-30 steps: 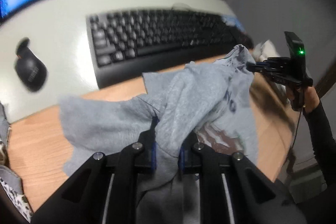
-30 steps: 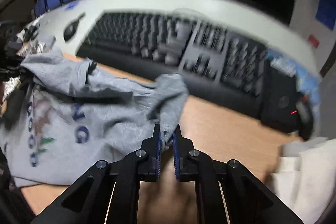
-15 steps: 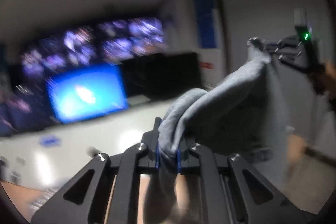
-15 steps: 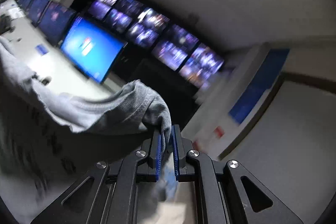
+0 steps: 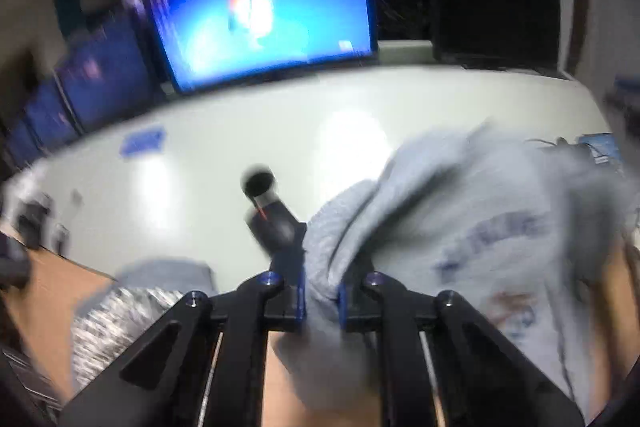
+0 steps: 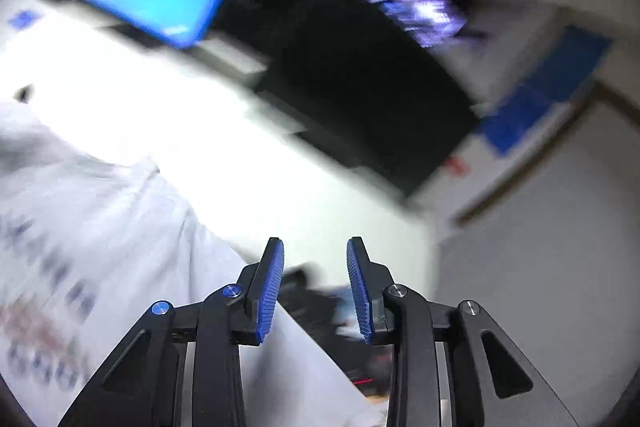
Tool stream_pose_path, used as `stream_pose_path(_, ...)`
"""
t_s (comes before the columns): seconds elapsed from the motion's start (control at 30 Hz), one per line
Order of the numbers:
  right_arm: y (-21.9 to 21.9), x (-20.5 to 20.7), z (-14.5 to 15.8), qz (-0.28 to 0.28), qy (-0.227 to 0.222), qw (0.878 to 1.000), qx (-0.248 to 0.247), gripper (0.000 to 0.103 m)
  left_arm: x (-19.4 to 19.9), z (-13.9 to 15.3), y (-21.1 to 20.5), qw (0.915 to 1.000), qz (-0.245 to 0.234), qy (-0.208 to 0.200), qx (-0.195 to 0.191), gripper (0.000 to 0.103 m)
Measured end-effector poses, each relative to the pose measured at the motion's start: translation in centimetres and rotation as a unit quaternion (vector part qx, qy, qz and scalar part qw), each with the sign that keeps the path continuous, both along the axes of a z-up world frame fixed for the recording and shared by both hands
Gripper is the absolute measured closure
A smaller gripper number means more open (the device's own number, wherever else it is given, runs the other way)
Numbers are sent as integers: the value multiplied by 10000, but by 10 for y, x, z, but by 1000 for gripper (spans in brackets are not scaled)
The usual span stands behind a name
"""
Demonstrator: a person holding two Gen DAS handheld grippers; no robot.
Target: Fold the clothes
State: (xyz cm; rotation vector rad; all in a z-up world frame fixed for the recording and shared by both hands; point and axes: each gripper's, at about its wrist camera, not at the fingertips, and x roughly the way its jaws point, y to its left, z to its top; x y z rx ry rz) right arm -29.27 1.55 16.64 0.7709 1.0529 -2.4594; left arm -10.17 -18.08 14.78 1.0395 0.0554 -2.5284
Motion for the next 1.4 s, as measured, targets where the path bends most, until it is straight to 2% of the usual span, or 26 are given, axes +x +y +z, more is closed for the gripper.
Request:
stream_pose_path(0.03, 3, 15, -13, 343, -269, 9990, -70, 67, 6, -7, 0, 9999, -105, -31, 26, 87)
stream_pose_path(0.1, 18, 60, -39, 1071, -858, 9903, -203, 57, 27, -21, 8, 9992, -391, -67, 85, 87)
stream_pose_path(0.17, 40, 114, -66, 1804, -1453, 9723, -307, 56, 53, -32, 27, 9971, -761, -65, 26, 79)
stream_pose_path(0.2, 55, 141, -84, 2128, -1692, 9619, -286, 56, 70, -41, 38, 9955, -938, -106, 13, 70)
stream_pose_path(0.23, 69, 166, -102, 2386, -1895, 9521, -265, 56, 82, -48, 46, 9944, -1028, -213, -119, 66)
stream_pose_path(0.3, 88, 198, -133, 2477, -2355, 9393, -319, 56, 101, -70, 67, 9905, -1211, -447, -474, 61)
stream_pose_path(0.37, 106, 221, -157, 2494, -2910, 9226, -446, 56, 115, -87, 71, 9912, -1111, -579, -423, 60)
stream_pose_path(0.47, 134, 227, -184, 2164, -3315, 9167, -537, 56, 135, -97, 65, 9923, -682, -559, -869, 41)
stream_pose_path(0.5, 140, 221, -188, 2110, -3345, 9166, -590, 56, 139, -98, 56, 9931, -464, -553, -921, 29)
stream_pose_path(0.53, 149, 214, -191, 2083, -3366, 9152, -750, 56, 141, -97, 47, 9941, -367, -569, -852, 28)
stream_pose_path(0.57, 157, 206, -194, 2019, -3386, 9147, -885, 56, 141, -97, 32, 9948, -74, -586, -824, 28)
stream_pose_path(0.6, 165, 198, -193, 1818, -3373, 9190, -930, 56, 139, -98, 11, 9942, 321, -605, -828, 30)
stream_pose_path(0.67, 180, 183, -190, 1272, -3138, 9367, -892, 56, 131, -98, -22, 9922, 717, -646, -786, 33)
stream_pose_path(0.7, 185, 179, -191, 1147, -2964, 9449, -790, 56, 128, -98, -32, 9934, 754, -613, -606, 37)
stream_pose_path(0.73, 189, 177, -192, 1029, -2823, 9510, -734, 56, 127, -97, -37, 9968, 581, -512, -222, 38)
stream_pose_path(0.8, 195, 172, -188, 798, -2783, 9534, -854, 56, 125, -95, -45, 9978, 232, -307, 547, 36)
stream_pose_path(0.83, 198, 170, -185, 720, -2789, 9526, -977, 56, 123, -95, -41, 9966, -28, -250, 786, 33)
stream_pose_path(0.87, 200, 171, -179, 774, -2880, 9455, -1308, 56, 118, -96, -25, 9954, -398, -253, 837, 30)
stream_pose_path(0.9, 200, 173, -174, 887, -2962, 9367, -1646, 55, 115, -99, -10, 9944, -672, -278, 773, 21)
stream_pose_path(0.93, 198, 176, -170, 1001, -2950, 9327, -1815, 54, 110, -103, 4, 9944, -827, -333, 574, 13)
stream_pose_path(0.97, 195, 179, -167, 1115, -2936, 9284, -1984, 47, 101, -108, 17, 9936, -985, -388, 395, 10)
stream_pose_path(1.0, 193, 180, -165, 1196, -2925, 9250, -2109, 39, 92, -113, 29, 9922, -1142, -443, 215, 10)
stream_pose_path(1.1, 182, 178, -180, 1147, -2919, 9259, -2107, 37, 68, -125, 51, 9879, -1455, -535, -17, 10)
stream_pose_path(1.2, 176, 177, -191, 1173, -2885, 9250, -2177, 35, 56, -136, 62, 9759, -2041, -732, 240, 10)
stream_pose_path(1.33, 176, 179, -198, 1360, -2784, 9210, -2360, 20, 56, -141, 79, 9648, -2511, -780, 61, 10)
stream_pose_path(1.4, 173, 183, -201, 1451, -2677, 9245, -2291, 14, 62, -142, 88, 9543, -2883, -775, 118, 10)
